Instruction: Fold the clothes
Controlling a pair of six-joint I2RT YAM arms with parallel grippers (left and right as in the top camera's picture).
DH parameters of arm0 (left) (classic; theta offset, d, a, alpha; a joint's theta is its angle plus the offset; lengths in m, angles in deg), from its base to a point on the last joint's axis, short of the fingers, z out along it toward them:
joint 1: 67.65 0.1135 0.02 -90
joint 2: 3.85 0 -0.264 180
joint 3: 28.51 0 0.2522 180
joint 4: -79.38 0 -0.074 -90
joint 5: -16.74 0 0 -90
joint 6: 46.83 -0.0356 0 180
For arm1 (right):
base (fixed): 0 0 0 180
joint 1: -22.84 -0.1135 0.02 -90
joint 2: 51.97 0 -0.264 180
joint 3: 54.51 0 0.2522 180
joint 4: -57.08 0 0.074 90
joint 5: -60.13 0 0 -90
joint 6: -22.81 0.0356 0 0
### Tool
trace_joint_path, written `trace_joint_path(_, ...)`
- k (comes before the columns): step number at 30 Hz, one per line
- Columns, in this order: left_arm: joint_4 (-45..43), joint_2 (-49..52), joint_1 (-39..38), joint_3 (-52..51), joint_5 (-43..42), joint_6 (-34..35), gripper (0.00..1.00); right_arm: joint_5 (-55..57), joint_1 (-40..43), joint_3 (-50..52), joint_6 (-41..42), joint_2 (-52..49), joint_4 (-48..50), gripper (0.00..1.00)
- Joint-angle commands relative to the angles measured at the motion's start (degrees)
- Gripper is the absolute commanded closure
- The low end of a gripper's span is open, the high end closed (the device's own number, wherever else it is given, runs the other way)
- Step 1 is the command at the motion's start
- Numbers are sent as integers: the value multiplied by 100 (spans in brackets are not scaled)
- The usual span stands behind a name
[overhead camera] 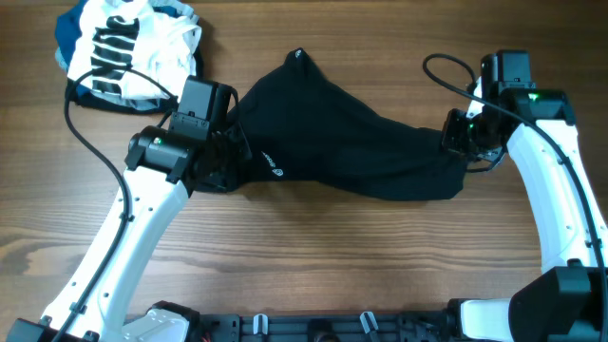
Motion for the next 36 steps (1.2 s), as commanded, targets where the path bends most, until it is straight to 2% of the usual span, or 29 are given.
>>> trace_joint_path(1,-44,-15,4,94,127,-308,90,-90,24,-39,-63,136,-70,93)
trace_joint_path(2,-61,-15,31,114,125,-323,90,-87,24,-39,-83,170,-66,90)
trace_joint_path(4,-146,-15,103,136,120,-323,89,-87,24,-39,-116,225,-63,96)
trace_joint_path(11,-166,-15,120,136,120,-321,90,-136,24,-37,-118,201,-111,96)
trace_joint_path(14,-234,-17,127,203,118,-450,96,-153,26,-68,-116,463,-55,96)
trace_joint_path(16,-59,-17,170,590,79,-675,96,-151,61,-184,-96,907,-59,96)
trace_joint_path(19,584,-42,221,1845,103,-955,96,-151,282,-472,-101,1816,-234,96)
trace_joint_path(23,1314,-125,205,3456,103,-1154,96,133,863,-1200,-186,2968,-798,96)
trace_joint_path(26,1569,-308,205,4092,153,-1300,96,337,1134,-2011,-317,3373,-999,96)
trace_joint_path(28,1703,-459,205,4419,214,-1394,96,415,1202,-2594,-411,3458,-1102,96)
trace_joint_path(31,1926,-809,205,5062,251,-1394,96,549,1207,-3991,-579,3368,-1325,96)
trace_joint_path(36,2009,-1209,205,5451,492,-1394,96,680,1207,-4741,-732,2994,-1508,96)
